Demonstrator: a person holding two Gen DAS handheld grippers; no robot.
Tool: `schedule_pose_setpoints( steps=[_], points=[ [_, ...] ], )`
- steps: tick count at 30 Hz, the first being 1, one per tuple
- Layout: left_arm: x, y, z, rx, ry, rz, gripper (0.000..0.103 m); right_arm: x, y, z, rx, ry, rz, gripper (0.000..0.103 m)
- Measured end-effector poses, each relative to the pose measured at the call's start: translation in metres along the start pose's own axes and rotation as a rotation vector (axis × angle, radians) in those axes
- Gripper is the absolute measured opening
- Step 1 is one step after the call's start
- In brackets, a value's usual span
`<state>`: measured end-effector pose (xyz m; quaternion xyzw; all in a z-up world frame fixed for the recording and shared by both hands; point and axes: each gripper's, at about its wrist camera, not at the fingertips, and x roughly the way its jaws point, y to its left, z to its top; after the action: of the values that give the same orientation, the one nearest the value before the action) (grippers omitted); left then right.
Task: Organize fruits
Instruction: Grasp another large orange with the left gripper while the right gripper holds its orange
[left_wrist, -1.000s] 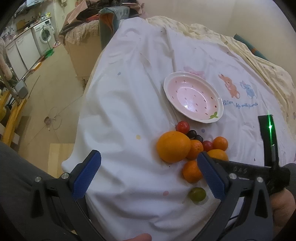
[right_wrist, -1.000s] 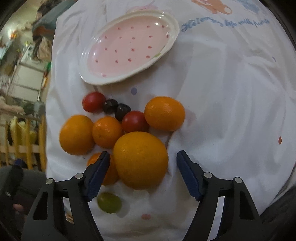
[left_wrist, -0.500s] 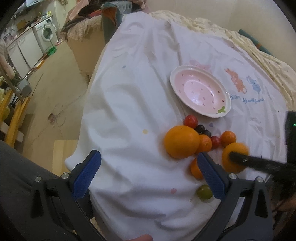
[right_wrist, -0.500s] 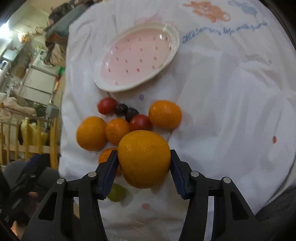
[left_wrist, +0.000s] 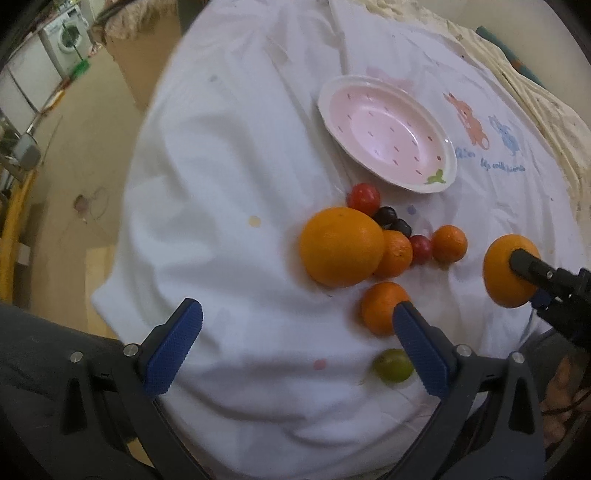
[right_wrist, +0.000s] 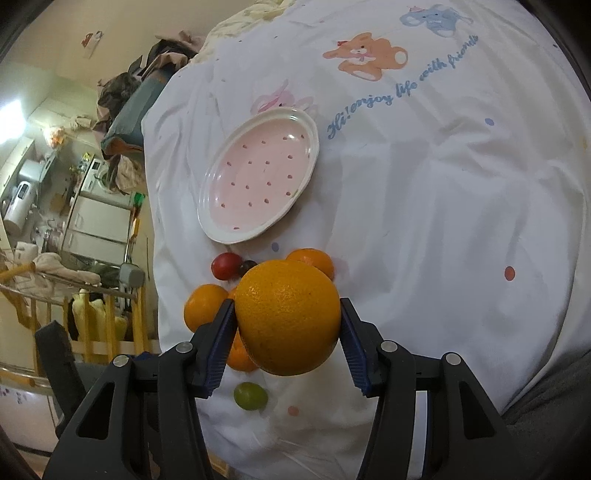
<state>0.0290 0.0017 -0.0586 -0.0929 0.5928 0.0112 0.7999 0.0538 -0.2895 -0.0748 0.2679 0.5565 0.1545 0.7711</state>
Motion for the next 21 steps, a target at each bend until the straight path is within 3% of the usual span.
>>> schedule_pose_setpoints(
  steps=[5,7,11,15,16,17,21],
  points=[
    [0.02,-0.014,0.019,0.007,0.032,-0.046,0.094,0.008,-0.001,0.0,0.008,0.017,-0.003,0.057],
    [0.029,-0.016,0.026,0.012,0.047,-0.043,0.086,0.009,0.0,0.0,0.002,0.016,-0.008,0.057],
    [0.037,-0.017,0.036,0.015,0.041,-0.053,0.085,0.009,0.0,0.0,0.006,0.016,-0.013,0.057],
    [0.044,-0.01,0.04,-0.021,0.05,-0.089,0.068,0.01,-0.003,0.001,0.025,0.013,-0.014,0.057],
    [0.045,-0.008,0.041,-0.035,0.053,-0.123,0.057,0.01,-0.004,0.001,0.027,0.012,-0.012,0.057],
    [0.045,-0.006,0.041,-0.048,0.055,-0.147,0.054,0.01,-0.003,0.001,0.026,0.01,-0.011,0.057],
    [0.046,-0.014,0.041,-0.018,0.065,-0.125,0.049,0.011,-0.004,0.0,0.021,0.011,-0.019,0.057]
  ],
)
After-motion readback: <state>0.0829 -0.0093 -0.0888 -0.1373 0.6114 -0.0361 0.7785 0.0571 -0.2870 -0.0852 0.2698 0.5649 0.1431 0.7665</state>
